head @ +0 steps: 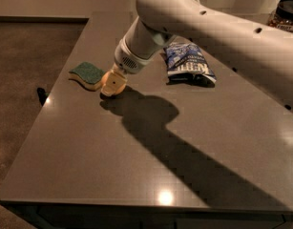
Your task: Move orange near sponge
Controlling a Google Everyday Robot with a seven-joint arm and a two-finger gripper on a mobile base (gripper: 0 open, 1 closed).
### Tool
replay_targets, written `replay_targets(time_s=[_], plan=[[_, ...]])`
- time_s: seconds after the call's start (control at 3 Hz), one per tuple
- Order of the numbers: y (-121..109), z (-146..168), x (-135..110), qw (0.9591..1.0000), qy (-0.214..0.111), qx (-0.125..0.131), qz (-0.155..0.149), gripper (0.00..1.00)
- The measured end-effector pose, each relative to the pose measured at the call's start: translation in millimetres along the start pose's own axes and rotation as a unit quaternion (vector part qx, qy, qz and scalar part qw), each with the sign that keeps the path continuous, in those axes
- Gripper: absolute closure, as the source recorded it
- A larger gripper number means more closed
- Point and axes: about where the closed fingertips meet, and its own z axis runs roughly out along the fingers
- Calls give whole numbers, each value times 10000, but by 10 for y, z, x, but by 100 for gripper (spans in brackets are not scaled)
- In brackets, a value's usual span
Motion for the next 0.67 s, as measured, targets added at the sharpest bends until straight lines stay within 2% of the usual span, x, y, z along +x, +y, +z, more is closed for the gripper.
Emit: replay_targets(time_s=[0.33,0.67], plan=[[-21,26,43,10000,13,13,61,12],[-11,31,37,10000,16,7,52,0]])
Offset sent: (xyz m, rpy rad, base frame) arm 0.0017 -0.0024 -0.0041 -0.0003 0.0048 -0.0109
